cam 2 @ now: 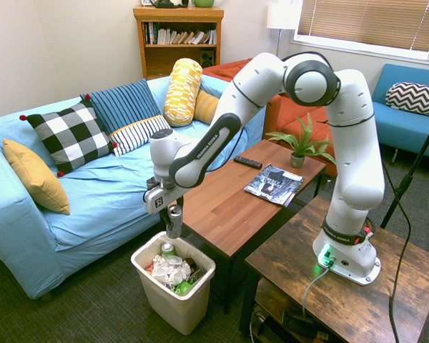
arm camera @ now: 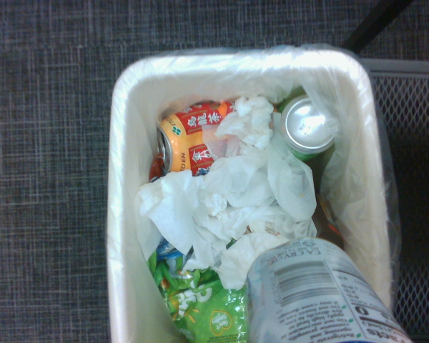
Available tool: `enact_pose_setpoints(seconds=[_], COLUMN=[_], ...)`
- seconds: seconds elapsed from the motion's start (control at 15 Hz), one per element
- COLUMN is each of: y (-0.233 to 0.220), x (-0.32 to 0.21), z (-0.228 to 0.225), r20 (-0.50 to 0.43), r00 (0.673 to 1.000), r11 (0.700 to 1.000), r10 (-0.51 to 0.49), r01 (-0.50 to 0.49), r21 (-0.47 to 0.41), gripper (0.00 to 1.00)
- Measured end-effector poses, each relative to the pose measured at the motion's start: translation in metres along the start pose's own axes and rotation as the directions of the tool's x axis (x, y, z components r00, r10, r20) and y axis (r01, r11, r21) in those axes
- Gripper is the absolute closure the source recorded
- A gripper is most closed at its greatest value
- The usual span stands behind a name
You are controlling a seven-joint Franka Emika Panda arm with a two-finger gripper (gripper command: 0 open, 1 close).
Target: Throw the can in the trash bin
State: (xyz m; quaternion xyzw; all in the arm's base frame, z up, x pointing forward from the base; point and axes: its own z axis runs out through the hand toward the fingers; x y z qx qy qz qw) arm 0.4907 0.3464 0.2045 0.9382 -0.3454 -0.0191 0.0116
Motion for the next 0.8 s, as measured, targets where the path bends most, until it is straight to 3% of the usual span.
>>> enact_pose_setpoints(seconds=[0.27, 0.8], y=[-0.016, -0.023], x=[-0.004, -0.014], z=[0.025, 0.007], r20=[0.028, 0.037], r00=[1.0, 0.999], r11=[1.0, 1.0], r10=[0.001, -0.003], r01=[-0.001, 0.004], r21=[-0.016, -0.009], gripper=[0.0, 0.0])
